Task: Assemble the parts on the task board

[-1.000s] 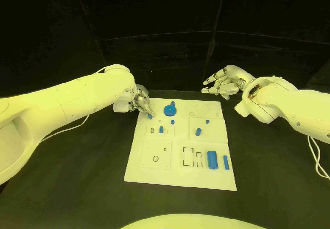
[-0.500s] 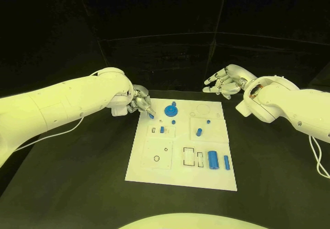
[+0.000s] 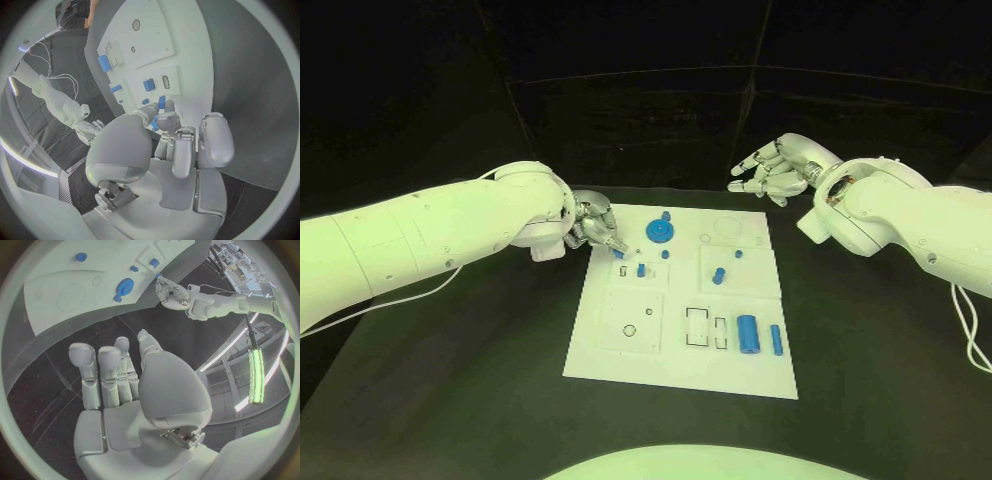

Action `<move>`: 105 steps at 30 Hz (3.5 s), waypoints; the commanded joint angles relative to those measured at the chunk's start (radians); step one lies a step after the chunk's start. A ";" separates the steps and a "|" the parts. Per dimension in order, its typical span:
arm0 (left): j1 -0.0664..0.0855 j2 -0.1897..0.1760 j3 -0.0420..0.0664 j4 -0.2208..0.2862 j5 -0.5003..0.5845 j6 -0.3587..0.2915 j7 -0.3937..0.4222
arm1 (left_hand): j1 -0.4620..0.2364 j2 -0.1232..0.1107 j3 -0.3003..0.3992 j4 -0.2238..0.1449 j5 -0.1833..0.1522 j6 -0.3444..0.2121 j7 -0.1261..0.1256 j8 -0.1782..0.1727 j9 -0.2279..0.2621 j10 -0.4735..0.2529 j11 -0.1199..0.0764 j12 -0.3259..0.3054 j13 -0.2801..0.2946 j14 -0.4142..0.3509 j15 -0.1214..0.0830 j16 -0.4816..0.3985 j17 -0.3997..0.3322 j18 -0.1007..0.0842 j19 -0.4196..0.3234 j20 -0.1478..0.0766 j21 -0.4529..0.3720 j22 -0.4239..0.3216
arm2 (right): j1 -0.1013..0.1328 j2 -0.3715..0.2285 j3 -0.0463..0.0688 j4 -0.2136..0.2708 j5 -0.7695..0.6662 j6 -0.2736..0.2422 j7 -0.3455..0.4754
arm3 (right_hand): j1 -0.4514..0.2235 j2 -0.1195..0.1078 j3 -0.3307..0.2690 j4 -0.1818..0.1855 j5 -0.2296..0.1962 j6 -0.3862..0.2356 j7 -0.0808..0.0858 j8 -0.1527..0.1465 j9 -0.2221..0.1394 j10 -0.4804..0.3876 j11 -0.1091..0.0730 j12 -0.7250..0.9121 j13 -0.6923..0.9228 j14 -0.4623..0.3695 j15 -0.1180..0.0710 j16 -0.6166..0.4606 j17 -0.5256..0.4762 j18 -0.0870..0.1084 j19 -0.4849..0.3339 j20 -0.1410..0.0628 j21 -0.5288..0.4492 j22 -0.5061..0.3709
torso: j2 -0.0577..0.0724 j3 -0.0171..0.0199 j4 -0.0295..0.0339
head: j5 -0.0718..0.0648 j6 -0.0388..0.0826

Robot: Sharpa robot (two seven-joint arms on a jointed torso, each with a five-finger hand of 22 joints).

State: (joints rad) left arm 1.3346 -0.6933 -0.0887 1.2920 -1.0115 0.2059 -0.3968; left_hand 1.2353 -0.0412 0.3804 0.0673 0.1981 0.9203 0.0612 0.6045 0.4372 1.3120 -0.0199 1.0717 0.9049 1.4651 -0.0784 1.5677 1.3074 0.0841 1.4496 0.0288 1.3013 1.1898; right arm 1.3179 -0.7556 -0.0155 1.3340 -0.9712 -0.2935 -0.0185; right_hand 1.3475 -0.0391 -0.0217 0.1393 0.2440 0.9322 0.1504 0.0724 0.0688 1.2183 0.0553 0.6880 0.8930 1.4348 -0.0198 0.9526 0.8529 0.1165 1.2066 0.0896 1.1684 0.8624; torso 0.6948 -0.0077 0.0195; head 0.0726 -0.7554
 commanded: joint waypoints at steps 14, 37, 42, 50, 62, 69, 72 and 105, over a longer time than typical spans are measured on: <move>-0.033 -0.008 -0.001 0.051 -0.072 -0.040 0.014 | -0.007 0.002 0.148 -0.141 0.005 0.001 -0.005 0.006 0.000 0.009 -0.001 -0.001 -0.003 0.106 0.000 0.003 0.263 -0.005 0.009 0.001 0.007 0.001 | 0.001 -0.001 0.001 0.001 -0.002 0.004 0.011 | 0.002 0.003 -0.002 -0.001 0.005 -0.009 0.001 -0.002 0.000 -0.005 0.004 -0.005 -0.002 0.008 0.001 -0.003 -0.001 0.018 0.007 0.000 -0.007 -0.001 | 0.001 0.0034 -0.0032 | 0.004 -0.008; -0.038 -0.013 -0.002 0.052 -0.102 -0.001 -0.024 | -0.013 -0.002 0.157 -0.142 0.008 0.002 -0.006 0.009 0.003 0.011 -0.002 -0.004 -0.006 0.106 -0.001 0.003 0.263 -0.005 0.010 0.001 0.007 0.002 | 0.001 -0.004 0.001 0.005 -0.002 0.007 0.008 | 0.003 0.004 -0.002 -0.001 0.005 -0.009 0.001 -0.002 0.000 -0.005 0.004 -0.005 -0.002 0.008 0.001 -0.003 0.000 0.018 0.008 0.000 -0.007 0.000 | 0.001 0.0021 -0.0026 | 0.005 -0.007; -0.038 -0.020 -0.002 0.058 -0.102 0.013 -0.029 | -0.015 -0.004 0.160 -0.143 0.010 0.003 -0.007 0.010 0.004 0.012 -0.002 -0.004 -0.006 0.106 -0.001 0.003 0.263 -0.005 0.010 0.001 0.008 0.003 | 0.001 -0.004 0.001 0.005 -0.002 0.007 0.009 | 0.003 0.004 -0.002 -0.001 0.005 -0.009 0.001 -0.002 0.000 -0.005 0.004 -0.005 -0.002 0.008 0.001 -0.003 0.000 0.018 0.008 0.000 -0.007 0.000 | 0.001 0.0033 -0.0030 | 0.008 -0.007; -0.038 -0.023 -0.002 0.064 -0.102 0.019 -0.029 | -0.015 -0.004 0.160 -0.143 0.010 0.003 -0.007 0.010 0.004 0.012 -0.002 -0.004 -0.006 0.106 -0.001 0.003 0.263 -0.005 0.010 0.001 0.008 0.003 | 0.001 -0.003 0.001 0.005 -0.002 0.007 0.009 | 0.003 0.004 -0.002 -0.001 0.005 -0.009 0.001 -0.002 0.000 -0.005 0.004 -0.005 -0.002 0.008 0.001 -0.003 0.000 0.018 0.008 0.000 -0.007 0.000 | 0.001 0.0034 -0.0031 | 0.007 -0.008; -0.038 -0.016 -0.002 0.059 -0.101 0.021 -0.032 | -0.033 -0.008 0.171 -0.139 0.017 0.006 -0.009 0.015 0.007 0.014 -0.003 -0.012 -0.015 0.106 -0.002 0.003 0.263 -0.005 0.011 0.000 0.007 0.003 | 0.001 -0.006 0.001 0.007 -0.002 0.006 0.009 | 0.005 0.005 -0.002 -0.001 0.006 -0.009 0.001 -0.002 0.000 -0.005 0.004 -0.004 -0.001 0.009 0.001 -0.004 0.000 0.018 0.008 0.000 -0.008 -0.002 | 0.001 0.0039 -0.0024 | 0.008 -0.007; -0.038 -0.005 -0.002 0.048 -0.086 0.020 -0.036 | -0.078 -0.013 0.165 -0.110 0.015 0.015 -0.016 0.022 0.012 0.019 -0.008 -0.014 -0.019 0.106 -0.005 0.003 0.263 -0.005 0.012 -0.002 0.008 0.006 | 0.001 -0.006 0.001 0.008 -0.002 0.005 0.009 | 0.005 0.005 -0.002 -0.001 0.006 -0.009 0.001 -0.002 0.000 -0.005 0.004 -0.004 -0.001 0.009 0.001 -0.004 0.000 0.018 0.008 0.000 -0.008 -0.002 | 0.001 0.0034 -0.0036 | 0.007 -0.007; -0.038 0.001 -0.002 0.041 -0.084 0.025 -0.040 | -0.115 -0.017 0.144 -0.081 0.012 0.021 -0.020 0.025 0.013 0.021 -0.011 -0.014 -0.019 0.106 -0.007 0.003 0.263 -0.006 0.013 -0.004 0.010 0.010 | 0.001 -0.007 0.001 0.009 -0.002 0.005 0.009 | 0.005 0.005 -0.002 -0.001 0.006 -0.009 0.001 -0.002 0.000 -0.005 0.004 -0.004 -0.001 0.009 0.001 -0.004 0.000 0.018 0.008 0.000 -0.008 -0.002 | 0.001 0.0030 -0.0040 | 0.005 -0.008; -0.038 0.019 -0.002 0.013 -0.081 0.015 -0.057 | -0.228 -0.048 -0.038 0.041 -0.007 0.048 -0.026 0.027 0.014 0.018 -0.016 -0.021 -0.031 0.106 -0.014 0.003 0.263 -0.009 0.017 -0.011 0.015 0.023 | 0.002 -0.010 0.001 0.016 -0.002 -0.001 0.013 | 0.007 0.007 -0.005 0.003 0.019 -0.008 0.001 -0.001 0.000 -0.006 0.004 -0.002 -0.001 0.010 0.001 -0.009 0.001 0.019 0.010 0.000 -0.011 -0.004 | 0.001 0.0020 -0.0024 | -0.001 -0.009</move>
State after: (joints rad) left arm 1.2959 -0.6732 -0.0909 1.3038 -1.0976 0.2281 -0.4450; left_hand 1.0171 -0.0890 0.3616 0.0987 0.1942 0.9601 0.0355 0.6356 0.4517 1.3296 -0.0308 1.0561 0.8745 1.4653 -0.0857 1.5677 1.3074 0.0842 1.4624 0.0229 1.3131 1.2115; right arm 1.3176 -0.7656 -0.0157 1.3470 -0.9713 -0.2911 -0.0141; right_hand 1.3542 -0.0324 -0.0217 0.1393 0.2643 0.9321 0.1504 0.0724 0.0688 1.2183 0.0553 0.6880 0.8931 1.4384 -0.0162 0.9492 0.8533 0.1165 1.2103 0.0859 1.1645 0.8600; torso 0.6957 -0.0054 0.0166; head 0.0715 -0.7645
